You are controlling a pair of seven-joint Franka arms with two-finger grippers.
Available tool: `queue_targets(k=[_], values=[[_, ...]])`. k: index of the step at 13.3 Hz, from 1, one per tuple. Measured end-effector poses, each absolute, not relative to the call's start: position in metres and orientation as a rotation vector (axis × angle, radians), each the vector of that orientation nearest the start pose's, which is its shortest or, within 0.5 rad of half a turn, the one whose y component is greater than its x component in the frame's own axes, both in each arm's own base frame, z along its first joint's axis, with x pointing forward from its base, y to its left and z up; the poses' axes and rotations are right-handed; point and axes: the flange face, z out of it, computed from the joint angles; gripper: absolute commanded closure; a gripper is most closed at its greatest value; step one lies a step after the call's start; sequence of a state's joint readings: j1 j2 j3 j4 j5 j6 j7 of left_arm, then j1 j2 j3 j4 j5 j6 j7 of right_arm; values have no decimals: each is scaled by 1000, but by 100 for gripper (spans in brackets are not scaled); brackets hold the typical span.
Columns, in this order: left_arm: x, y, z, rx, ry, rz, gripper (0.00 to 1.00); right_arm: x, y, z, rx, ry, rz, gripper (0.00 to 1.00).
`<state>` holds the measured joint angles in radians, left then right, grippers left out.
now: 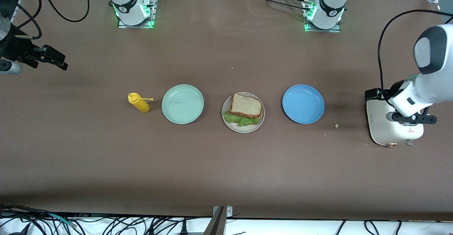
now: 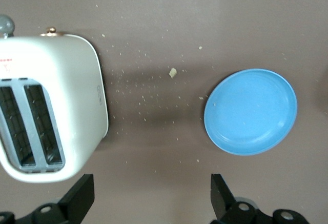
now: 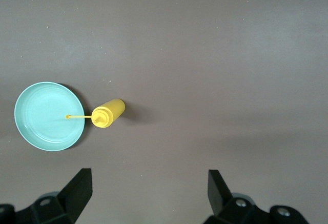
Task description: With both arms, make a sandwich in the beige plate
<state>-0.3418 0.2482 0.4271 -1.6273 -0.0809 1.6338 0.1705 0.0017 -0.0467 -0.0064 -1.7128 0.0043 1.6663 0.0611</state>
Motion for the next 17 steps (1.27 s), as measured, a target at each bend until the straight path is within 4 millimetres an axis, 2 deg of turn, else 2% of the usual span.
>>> queue_targets(k=[4,6,17], values=[[576,28,527,-3120,134,325,0,546,-2,591,-3135,104,0,0],[570,27,540,-3115,125,307,0,546,-2,591,-3135,104,0,0],[566,24,537,-3112,61,338,0,545,-2,590,-3135,104,13,0]])
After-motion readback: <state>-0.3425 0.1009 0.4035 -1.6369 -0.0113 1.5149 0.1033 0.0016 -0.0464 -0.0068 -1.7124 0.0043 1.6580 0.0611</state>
